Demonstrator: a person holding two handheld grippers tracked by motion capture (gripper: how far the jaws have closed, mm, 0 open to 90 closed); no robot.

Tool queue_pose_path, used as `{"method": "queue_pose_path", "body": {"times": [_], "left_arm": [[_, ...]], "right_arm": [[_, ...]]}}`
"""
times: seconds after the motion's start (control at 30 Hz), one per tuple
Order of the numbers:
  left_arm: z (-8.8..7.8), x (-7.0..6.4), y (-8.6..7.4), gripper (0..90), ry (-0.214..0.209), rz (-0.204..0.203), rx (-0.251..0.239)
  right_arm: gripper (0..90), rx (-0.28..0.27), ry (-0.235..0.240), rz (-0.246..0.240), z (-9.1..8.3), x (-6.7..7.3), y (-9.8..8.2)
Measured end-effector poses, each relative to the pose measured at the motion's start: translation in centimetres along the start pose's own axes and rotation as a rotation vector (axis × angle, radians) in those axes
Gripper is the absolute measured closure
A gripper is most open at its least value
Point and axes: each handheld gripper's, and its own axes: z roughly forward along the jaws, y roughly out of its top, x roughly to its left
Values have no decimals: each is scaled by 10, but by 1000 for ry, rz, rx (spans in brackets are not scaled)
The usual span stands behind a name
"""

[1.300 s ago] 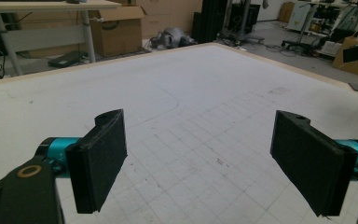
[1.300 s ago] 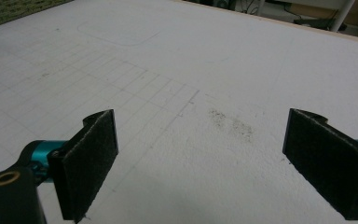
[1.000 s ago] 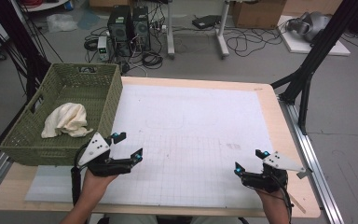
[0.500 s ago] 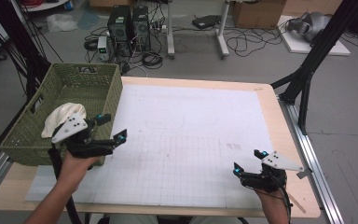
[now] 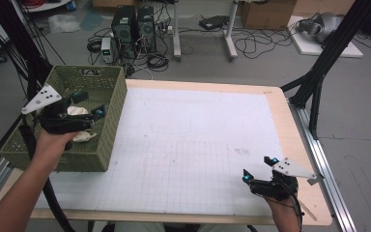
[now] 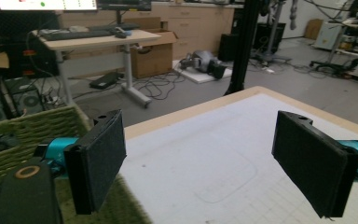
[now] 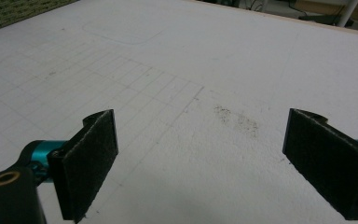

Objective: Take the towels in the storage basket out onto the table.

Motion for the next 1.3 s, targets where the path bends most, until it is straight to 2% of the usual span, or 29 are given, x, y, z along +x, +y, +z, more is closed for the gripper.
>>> {"method": "queue_pose_path", "body": {"times": [0.17,0.43,0.6,0.73,0.8,1.0,1.03,1.1,1.2,1.3], "left_arm": [[1,28,-6,203,43,-31,52],[10,68,-25,214,148,-51,194],[15,89,-39,220,208,-63,322],[20,104,-51,201,285,-94,429],[24,110,-57,199,314,-114,474],[37,118,-74,201,357,-149,614],[39,119,-77,208,365,-158,625],[41,120,-80,220,373,-145,664],[41,123,-84,249,379,-157,701],[42,124,-89,366,355,-174,755]], "right_arm": [[94,4,3,-4,1,1,0],[94,13,5,-7,4,1,0],[94,21,7,-7,6,1,-1],[94,27,5,-4,6,1,-1],[94,27,4,-8,6,1,-1],[94,32,2,-4,7,0,-2],[94,32,2,-2,7,0,-2],[94,36,1,-2,7,-1,-3],[94,36,3,-7,7,-1,-3],[95,39,9,-2,7,0,-3]]}}
